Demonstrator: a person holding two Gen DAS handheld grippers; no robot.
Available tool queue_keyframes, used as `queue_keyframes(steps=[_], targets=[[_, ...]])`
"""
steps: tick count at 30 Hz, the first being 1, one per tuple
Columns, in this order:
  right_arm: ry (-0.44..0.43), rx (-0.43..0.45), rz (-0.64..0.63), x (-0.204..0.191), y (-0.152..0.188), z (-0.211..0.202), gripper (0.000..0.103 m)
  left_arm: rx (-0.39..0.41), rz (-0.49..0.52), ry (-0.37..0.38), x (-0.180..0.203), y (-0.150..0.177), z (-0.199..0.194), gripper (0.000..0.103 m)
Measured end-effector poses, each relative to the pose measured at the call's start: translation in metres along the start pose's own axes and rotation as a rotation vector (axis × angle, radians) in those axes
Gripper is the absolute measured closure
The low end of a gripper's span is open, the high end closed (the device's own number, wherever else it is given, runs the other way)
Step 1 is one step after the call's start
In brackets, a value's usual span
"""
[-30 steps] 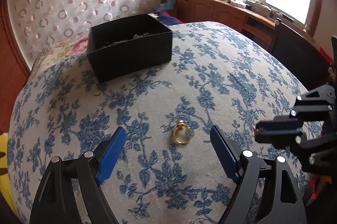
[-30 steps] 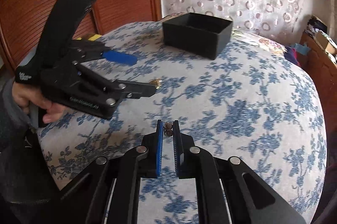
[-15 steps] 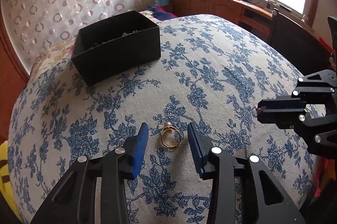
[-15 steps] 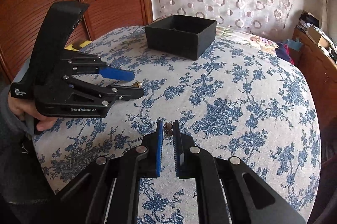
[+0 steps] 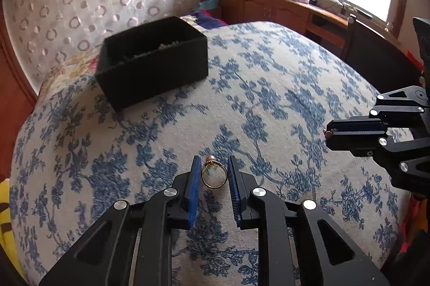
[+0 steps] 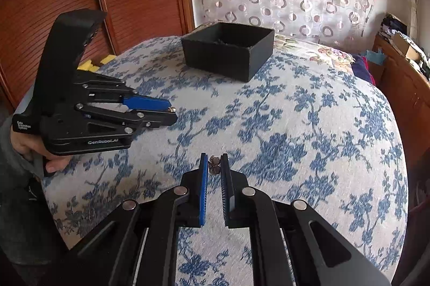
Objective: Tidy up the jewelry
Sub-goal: 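Carry both items into the black box and open both tools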
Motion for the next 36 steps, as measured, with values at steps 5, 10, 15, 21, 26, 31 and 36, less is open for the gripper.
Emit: queue_keyframes(steps=[5,10,15,21,26,31,36], targets=[[-0.013,0.036,-0.004,0.003,-0.024,-0.001,0.093,0.046,-0.028,-0.005,-0.011,-0.016,-0.012,0.084],[-0.016,0.064,-0.022,0.008,-0.054,0.005,0.093,0.091,-0.059,-0.014,-0.025,-0.038,-0.022,0.084],[-0.014,0.085,-0.04,0.018,-0.086,0.015,0.093,0.126,-0.083,-0.027,-0.041,-0.062,-0.027,0.084],[-0.021,0.093,-0.035,0.036,-0.127,0.041,0.093,0.154,-0.113,-0.048,-0.063,-0.093,-0.02,0.084],[-0.013,0.087,-0.034,0.047,-0.153,0.069,0.093,0.16,-0.135,-0.062,-0.082,-0.108,-0.011,0.084],[-0.011,0.074,-0.029,0.055,-0.167,0.093,0.092,0.157,-0.154,-0.078,-0.098,-0.119,0.002,0.084],[-0.007,0.073,-0.018,0.065,-0.177,0.107,0.092,0.15,-0.165,-0.091,-0.111,-0.129,0.013,0.084]])
Point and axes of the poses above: each gripper's, at about its wrist camera, not at the fingertips, and z roughly the way its jaws point, x to its right, y to its underside, the point moved 7 cm from there along z, roughly the way its jaws point, and after that the axes turned 2 degrees about -z, right-handed, at the moved point
